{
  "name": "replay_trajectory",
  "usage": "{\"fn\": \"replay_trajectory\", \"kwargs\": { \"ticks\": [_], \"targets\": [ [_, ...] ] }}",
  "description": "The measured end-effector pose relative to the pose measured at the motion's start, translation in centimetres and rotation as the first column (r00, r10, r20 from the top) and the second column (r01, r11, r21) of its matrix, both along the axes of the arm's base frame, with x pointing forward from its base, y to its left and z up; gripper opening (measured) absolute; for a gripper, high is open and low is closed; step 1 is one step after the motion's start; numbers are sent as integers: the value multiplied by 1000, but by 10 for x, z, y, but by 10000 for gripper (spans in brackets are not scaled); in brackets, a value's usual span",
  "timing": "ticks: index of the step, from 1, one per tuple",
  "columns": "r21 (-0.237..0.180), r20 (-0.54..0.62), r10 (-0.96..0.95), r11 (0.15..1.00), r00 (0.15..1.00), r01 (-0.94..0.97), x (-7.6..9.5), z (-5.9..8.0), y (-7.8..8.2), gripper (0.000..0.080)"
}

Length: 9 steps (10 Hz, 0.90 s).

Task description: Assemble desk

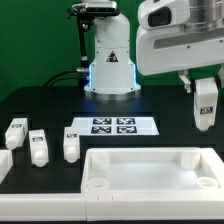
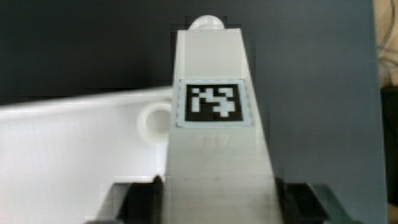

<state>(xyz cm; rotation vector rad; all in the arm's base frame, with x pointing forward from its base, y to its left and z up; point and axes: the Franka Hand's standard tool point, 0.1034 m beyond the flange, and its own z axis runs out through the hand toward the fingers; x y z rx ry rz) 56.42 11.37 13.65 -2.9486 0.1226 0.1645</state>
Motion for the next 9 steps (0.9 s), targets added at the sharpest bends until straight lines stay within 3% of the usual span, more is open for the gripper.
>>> {"fn": "replay_trajectory", "kwargs": {
  "ticks": [3,4,7,8,9],
  "targets": [
    [-34,210,109,994,972,-104,62,42,-13,285],
    [-45,307,84,996,948,-74,67,49,-11,285],
    [-86,448,88,995,890,-55,66,39,-18,285],
    [-118,429,146,987,891,-105,67,35,-20,285],
    [-161,440,212,975,873,-156,77,45,-21,285]
  ]
}}
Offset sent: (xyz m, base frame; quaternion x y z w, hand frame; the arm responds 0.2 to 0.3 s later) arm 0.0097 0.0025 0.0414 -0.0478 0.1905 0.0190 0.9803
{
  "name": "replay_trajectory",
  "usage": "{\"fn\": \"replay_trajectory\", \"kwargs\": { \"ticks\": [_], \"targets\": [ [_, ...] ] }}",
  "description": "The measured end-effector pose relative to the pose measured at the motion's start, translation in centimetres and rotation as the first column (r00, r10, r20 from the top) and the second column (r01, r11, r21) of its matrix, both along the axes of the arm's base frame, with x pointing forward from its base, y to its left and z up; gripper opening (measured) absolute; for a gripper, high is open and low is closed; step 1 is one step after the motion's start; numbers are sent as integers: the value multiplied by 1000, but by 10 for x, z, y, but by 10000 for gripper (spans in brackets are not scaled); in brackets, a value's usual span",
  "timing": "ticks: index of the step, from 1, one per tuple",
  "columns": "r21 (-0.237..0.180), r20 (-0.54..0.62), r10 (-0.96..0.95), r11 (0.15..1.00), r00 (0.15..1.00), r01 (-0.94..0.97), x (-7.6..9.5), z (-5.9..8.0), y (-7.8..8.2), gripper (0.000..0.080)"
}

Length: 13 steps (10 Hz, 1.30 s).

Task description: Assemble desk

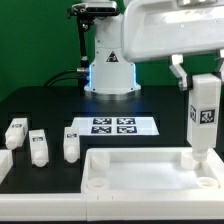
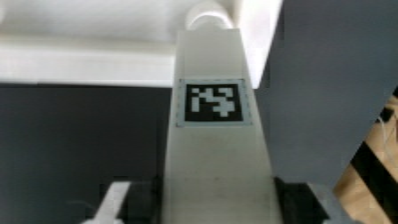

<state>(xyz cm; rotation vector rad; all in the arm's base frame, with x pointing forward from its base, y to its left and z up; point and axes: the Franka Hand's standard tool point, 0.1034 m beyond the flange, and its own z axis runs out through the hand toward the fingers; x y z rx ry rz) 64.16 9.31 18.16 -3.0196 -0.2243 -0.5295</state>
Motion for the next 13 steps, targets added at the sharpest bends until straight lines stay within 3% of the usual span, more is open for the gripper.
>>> {"fn": "replay_trajectory", "kwargs": {
  "ticks": [1,2,6,13],
  "targets": [
    [-44,28,74,996,997,-73,0,-11,7,285],
    [-57,27,101,993,995,-100,-2,-18,9,285],
    [-53,29,97,994,995,-95,-1,-20,9,285],
    [-52,42,101,994,994,-99,-1,-40,13,285]
  ]
}}
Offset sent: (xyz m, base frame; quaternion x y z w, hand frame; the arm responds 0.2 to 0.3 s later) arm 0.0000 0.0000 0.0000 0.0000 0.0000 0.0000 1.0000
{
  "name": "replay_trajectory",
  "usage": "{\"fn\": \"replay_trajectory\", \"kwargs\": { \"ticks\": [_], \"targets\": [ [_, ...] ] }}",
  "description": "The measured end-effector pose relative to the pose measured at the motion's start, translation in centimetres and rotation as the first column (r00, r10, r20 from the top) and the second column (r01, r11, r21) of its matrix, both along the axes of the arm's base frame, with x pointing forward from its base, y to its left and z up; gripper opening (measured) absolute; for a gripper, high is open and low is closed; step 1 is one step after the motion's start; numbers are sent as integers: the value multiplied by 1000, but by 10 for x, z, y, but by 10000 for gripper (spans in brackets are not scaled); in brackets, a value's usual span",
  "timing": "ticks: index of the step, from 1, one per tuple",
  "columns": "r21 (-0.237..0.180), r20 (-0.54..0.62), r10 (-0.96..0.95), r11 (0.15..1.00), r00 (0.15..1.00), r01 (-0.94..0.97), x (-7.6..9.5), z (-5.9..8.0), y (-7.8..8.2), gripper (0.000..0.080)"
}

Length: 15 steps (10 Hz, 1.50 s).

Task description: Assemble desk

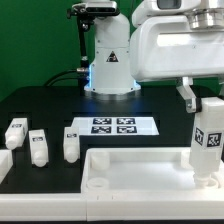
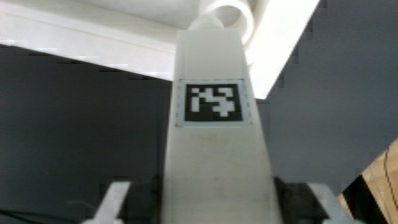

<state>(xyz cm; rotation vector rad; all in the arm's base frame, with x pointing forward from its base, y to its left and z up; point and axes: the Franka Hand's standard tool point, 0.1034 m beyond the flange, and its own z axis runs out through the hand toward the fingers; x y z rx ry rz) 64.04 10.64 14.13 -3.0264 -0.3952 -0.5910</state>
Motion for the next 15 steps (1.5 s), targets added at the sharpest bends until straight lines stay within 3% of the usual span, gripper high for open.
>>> {"fn": "replay_trajectory", "kwargs": {
  "ticks": [7,10,15],
  "targets": [
    [-2,-13,13,1000,1000,-13,-4,-3,7,285],
    [-3,-19,13,1000,1000,-13,-6,-14,8,285],
    [4,34,12,1000,999,-12,-2,-14,8,285]
  ]
}}
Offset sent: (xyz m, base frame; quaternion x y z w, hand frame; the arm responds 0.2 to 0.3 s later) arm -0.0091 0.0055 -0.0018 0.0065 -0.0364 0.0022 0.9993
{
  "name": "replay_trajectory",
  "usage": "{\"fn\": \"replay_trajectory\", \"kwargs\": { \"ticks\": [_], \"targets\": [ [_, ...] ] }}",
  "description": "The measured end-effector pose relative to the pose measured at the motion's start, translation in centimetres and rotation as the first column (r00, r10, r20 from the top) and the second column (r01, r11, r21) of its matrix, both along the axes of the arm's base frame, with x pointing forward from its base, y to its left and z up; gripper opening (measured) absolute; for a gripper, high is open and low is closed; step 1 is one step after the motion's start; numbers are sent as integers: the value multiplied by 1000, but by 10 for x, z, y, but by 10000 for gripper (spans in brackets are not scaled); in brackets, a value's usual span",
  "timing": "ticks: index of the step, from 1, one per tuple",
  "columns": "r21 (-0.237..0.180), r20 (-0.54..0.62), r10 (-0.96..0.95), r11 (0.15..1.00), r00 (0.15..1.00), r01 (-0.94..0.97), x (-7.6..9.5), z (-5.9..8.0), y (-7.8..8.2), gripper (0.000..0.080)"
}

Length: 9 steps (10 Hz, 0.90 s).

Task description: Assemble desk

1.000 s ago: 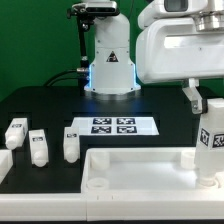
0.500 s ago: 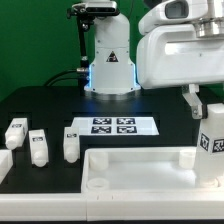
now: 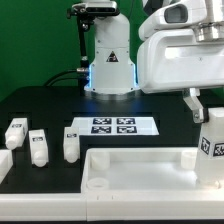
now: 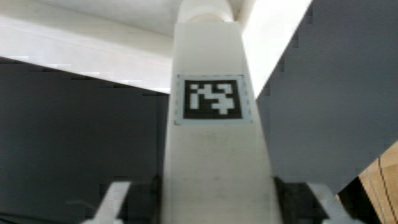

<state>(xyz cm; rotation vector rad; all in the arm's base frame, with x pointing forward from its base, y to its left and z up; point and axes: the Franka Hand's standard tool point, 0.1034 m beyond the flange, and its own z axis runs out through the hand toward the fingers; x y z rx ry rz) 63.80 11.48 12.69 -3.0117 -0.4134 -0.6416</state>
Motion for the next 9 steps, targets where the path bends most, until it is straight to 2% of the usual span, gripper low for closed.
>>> {"fn": "replay_trajectory", "kwargs": {
  "ticks": [1,2,3,4,5,6,7,9],
  "targets": [
    [0,0,0,1000,1000,0,0,0,0,285],
    [0,-1,0,1000,1000,0,0,0,0,324],
    [-1,-4,-1,1000,1000,1,0,0,-1,516],
    [1,-98,-30,1000,995,30,-1,0,-6,616],
    [22,-144,-86,996,986,90,5,4,-6,616],
    [18,-252,-138,989,958,147,2,2,1,643],
    [-3,-346,-154,987,925,163,-1,-3,6,643],
    [-28,-437,-150,988,887,153,-4,-7,7,649]
  ]
}}
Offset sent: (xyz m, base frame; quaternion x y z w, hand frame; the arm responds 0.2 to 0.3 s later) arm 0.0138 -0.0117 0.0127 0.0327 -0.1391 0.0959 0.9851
